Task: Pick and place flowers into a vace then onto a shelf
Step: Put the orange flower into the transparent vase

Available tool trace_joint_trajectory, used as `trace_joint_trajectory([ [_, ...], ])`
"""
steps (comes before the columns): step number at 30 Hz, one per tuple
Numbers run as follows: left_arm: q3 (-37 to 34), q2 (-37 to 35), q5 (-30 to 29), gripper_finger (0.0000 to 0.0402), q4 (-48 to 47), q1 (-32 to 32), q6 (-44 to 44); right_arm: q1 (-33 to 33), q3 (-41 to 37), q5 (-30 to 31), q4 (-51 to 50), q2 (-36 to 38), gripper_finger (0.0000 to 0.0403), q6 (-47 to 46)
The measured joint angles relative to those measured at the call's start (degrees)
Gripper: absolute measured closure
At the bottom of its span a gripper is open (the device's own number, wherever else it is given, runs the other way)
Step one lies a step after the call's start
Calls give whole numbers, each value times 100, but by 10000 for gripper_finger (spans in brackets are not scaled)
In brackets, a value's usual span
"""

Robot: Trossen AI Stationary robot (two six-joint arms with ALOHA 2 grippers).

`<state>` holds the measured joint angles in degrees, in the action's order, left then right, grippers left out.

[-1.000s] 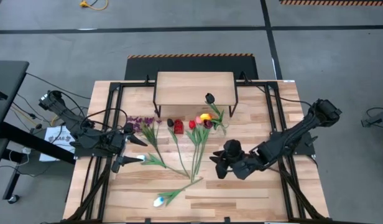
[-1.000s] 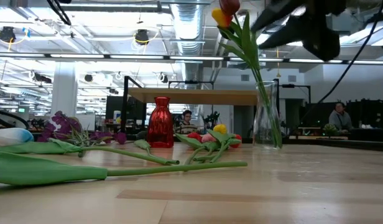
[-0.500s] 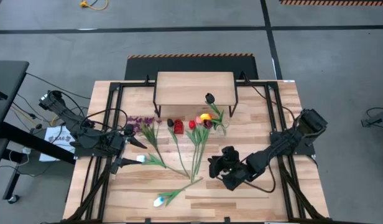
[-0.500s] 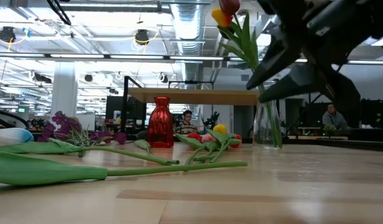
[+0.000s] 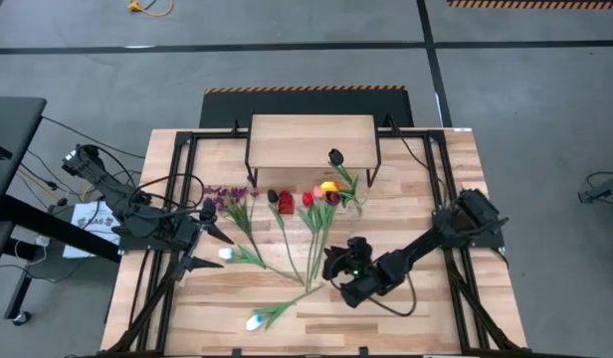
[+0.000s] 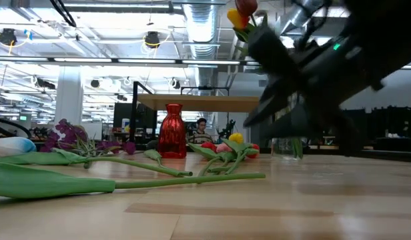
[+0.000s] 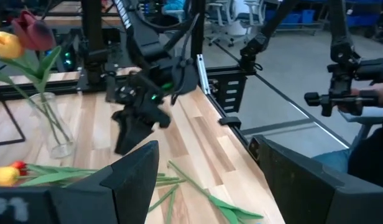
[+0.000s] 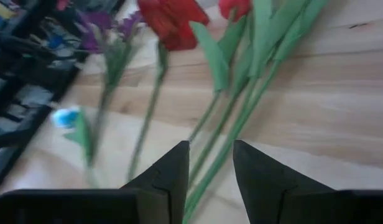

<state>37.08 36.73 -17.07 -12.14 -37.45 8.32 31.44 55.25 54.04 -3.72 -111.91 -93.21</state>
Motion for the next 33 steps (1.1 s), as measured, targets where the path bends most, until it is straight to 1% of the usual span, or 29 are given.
trace_joint_trajectory([
  [4, 0, 0, 30, 134, 2, 0, 17, -113, 224, -16, 4, -347, 285, 2],
  [13, 0, -2, 30, 134, 7, 2, 125, -204, 399, -6, -27, -545, 285, 21],
  [22, 0, -2, 30, 134, 4, 2, 133, -418, 417, -632, -135, -521, 285, 188],
  [33, 0, -2, 28, 134, 4, 2, 138, -494, 415, -881, -294, -528, 285, 178],
])
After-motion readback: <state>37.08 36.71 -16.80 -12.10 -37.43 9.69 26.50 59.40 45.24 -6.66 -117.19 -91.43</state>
